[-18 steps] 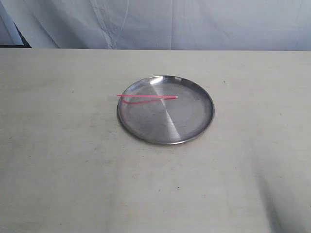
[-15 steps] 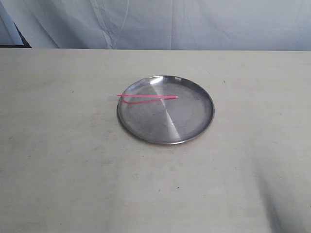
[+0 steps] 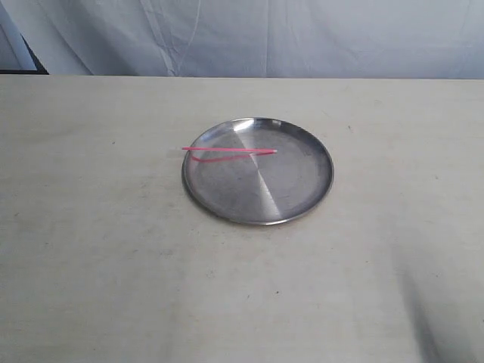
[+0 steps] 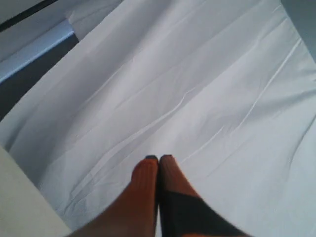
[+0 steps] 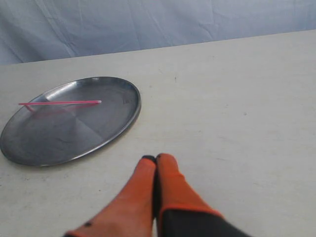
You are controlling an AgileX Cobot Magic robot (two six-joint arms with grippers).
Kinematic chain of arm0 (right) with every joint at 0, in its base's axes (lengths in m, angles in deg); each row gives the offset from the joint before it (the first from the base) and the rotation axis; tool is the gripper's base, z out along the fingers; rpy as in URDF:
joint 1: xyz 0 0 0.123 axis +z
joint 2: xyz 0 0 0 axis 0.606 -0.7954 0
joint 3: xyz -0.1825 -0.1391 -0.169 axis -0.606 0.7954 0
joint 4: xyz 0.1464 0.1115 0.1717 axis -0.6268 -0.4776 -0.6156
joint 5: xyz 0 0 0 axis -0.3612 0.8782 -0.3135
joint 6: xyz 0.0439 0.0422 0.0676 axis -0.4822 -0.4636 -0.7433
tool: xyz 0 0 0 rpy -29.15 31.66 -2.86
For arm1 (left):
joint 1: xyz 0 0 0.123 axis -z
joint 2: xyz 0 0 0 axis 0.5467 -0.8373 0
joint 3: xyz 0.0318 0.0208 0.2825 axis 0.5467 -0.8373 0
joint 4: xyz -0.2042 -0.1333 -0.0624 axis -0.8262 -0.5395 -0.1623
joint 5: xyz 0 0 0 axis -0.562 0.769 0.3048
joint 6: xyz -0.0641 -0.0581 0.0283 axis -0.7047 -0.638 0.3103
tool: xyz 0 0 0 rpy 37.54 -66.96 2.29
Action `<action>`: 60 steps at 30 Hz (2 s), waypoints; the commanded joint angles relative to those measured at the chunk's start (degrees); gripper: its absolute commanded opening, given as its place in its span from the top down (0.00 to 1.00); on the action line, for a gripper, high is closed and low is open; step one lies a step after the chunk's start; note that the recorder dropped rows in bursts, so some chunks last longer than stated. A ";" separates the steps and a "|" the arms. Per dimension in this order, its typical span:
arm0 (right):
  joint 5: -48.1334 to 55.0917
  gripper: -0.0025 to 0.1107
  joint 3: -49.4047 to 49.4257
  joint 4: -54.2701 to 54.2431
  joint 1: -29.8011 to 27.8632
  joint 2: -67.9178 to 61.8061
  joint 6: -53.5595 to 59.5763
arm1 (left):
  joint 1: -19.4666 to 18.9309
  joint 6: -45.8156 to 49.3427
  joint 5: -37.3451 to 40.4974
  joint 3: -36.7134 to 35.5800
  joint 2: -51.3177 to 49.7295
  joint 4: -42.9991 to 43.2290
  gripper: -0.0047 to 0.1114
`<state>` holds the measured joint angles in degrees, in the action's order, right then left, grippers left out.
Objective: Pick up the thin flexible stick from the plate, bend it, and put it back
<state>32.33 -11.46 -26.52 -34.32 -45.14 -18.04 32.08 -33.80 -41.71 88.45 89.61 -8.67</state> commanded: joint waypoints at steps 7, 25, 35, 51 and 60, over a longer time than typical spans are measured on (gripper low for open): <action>-1.06 0.99 0.30 0.03 -0.30 0.30 0.21 | 3.16 12.56 33.58 32.67 -35.78 23.54 0.96; -1.06 0.99 0.30 -0.08 -0.30 0.30 0.23 | 19.72 71.47 57.77 85.11 -101.99 4.29 0.87; -1.06 0.99 0.30 -0.08 -0.30 0.30 0.23 | 25.54 69.48 66.07 96.99 -117.50 15.86 0.43; -1.06 0.99 0.30 -0.08 -0.30 0.30 0.23 | 32.08 67.94 64.29 104.47 -129.87 23.41 0.47; -1.06 0.99 0.30 -0.39 -0.30 0.30 0.23 | 32.08 72.59 69.47 106.27 -130.49 29.04 0.49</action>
<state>31.90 -11.46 -26.74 -34.32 -45.14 -18.04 63.96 35.28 28.03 194.29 -40.82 17.99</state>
